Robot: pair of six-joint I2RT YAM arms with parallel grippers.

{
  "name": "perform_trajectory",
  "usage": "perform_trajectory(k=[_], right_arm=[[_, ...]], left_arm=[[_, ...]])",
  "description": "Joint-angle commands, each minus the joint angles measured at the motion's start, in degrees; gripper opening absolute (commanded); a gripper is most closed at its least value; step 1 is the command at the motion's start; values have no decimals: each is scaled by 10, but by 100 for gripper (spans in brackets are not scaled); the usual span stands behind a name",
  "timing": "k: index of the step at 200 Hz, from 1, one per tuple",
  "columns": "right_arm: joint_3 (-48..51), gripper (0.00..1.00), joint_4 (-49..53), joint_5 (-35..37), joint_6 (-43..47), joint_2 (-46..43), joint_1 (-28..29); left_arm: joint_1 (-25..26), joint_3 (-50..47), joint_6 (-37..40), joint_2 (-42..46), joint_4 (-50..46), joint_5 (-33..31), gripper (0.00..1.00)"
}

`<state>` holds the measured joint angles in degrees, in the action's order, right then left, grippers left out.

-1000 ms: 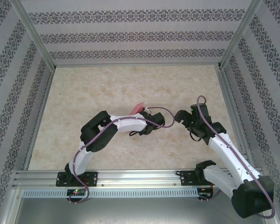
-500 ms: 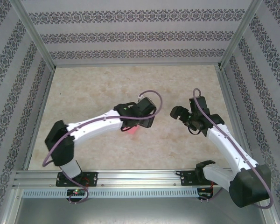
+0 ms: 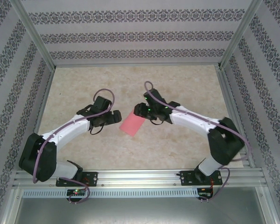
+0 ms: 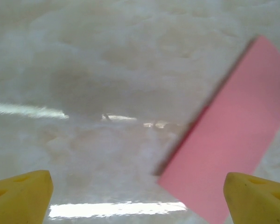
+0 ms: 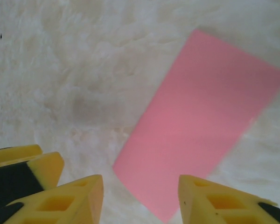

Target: Fold a paper plane with a square sheet of paper (pick it up from the middle)

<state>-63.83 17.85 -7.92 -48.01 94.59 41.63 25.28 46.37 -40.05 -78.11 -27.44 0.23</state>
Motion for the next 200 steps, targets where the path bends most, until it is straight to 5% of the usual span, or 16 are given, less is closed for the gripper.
perform_trajectory(k=[1, 71, 141, 200], right_arm=[[-52, 41, -58, -15, -33, 73, 24], [-126, 34, -73, -65, -32, 219, 65], [-46, 34, -92, -114, 41, 218, 60], [39, 33, -24, -161, 165, 132, 33]], left_arm=[[-35, -28, -34, 34, 52, 35, 95], [-90, -56, -19, 64, 36, 63, 95], [-90, -58, 5, 56, 46, 90, 95], [-87, -59, 28, 45, 77, 169, 95]])
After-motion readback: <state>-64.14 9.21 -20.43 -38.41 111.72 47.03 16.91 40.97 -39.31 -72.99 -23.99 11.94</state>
